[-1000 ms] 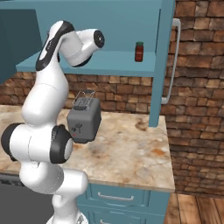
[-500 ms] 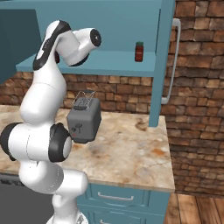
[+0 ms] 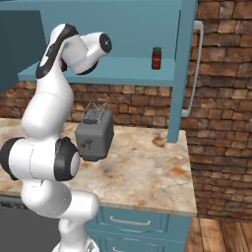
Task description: Collect the paprika, ketchup, and shaker from the cabinet and place them next to the stove.
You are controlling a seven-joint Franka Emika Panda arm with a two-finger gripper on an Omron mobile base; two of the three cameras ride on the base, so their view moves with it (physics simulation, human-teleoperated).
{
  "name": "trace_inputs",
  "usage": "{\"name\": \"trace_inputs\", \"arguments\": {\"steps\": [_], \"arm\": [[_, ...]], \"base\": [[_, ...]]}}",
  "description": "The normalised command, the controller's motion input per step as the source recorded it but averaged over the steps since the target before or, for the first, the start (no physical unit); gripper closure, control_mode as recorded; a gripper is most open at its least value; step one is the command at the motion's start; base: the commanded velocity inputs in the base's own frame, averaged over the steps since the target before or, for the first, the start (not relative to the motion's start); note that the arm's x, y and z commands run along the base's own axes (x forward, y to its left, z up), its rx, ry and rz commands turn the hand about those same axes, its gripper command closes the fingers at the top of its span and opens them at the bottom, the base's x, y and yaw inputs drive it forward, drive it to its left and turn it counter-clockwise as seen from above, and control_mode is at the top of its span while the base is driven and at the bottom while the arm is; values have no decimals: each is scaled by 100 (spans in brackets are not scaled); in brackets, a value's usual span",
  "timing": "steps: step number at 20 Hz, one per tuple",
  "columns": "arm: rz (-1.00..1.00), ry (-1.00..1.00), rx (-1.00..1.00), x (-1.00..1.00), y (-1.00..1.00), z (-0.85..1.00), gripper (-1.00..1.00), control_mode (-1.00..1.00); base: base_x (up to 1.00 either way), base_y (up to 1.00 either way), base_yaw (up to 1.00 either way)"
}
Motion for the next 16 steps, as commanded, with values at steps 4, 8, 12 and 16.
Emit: {"name": "trace_inputs", "arguments": {"steps": [4, 8, 12, 16], "arm": [[4, 1, 0, 13, 6, -6, -100, -100], [5, 0, 0, 12, 0, -5, -100, -100], [4, 1, 0, 2, 5, -10, -100, -100], [5, 2, 0, 5, 10, -10, -100, -100]], "base": [[0, 0, 0], [0, 0, 0], [0, 0, 0], [0, 0, 0]]}}
